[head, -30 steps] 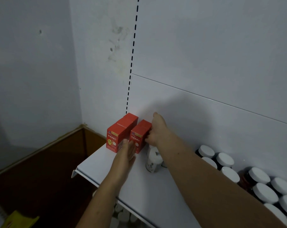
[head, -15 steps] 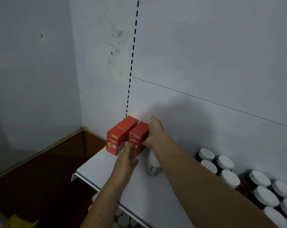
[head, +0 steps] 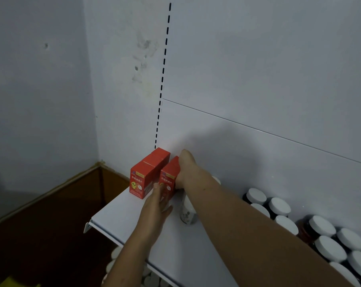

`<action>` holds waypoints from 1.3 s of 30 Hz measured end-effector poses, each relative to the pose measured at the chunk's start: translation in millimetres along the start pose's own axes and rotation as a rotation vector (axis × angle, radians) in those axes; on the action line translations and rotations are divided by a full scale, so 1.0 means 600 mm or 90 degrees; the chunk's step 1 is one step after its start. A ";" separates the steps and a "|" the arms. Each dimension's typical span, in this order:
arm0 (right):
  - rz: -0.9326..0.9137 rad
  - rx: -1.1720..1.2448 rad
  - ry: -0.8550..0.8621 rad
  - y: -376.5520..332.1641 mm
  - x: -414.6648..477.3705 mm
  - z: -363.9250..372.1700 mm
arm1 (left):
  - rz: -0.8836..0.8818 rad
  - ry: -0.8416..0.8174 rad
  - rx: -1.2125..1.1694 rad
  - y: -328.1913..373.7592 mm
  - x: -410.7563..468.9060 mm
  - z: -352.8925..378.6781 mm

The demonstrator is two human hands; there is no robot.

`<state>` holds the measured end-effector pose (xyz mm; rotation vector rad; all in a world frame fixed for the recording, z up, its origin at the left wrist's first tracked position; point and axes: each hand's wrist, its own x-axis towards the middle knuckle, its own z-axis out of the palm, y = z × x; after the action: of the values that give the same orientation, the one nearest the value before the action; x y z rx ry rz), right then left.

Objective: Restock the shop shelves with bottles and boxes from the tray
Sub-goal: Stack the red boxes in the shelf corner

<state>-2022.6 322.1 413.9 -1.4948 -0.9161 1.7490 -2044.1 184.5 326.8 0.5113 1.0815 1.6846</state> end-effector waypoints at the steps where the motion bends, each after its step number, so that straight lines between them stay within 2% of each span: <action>1: -0.003 -0.010 0.000 -0.001 0.000 0.002 | -0.001 -0.001 0.000 0.000 0.001 -0.001; 12: 0.003 0.016 -0.005 0.012 0.029 -0.003 | 0.015 -0.008 -0.015 0.007 0.003 0.005; 39: 0.007 0.046 -0.071 0.005 -0.019 0.002 | 0.052 0.021 0.016 0.009 0.004 0.002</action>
<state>-2022.2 310.8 417.7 -1.3702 -0.8918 1.8694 -2046.9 186.6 331.4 0.5518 1.1192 1.7579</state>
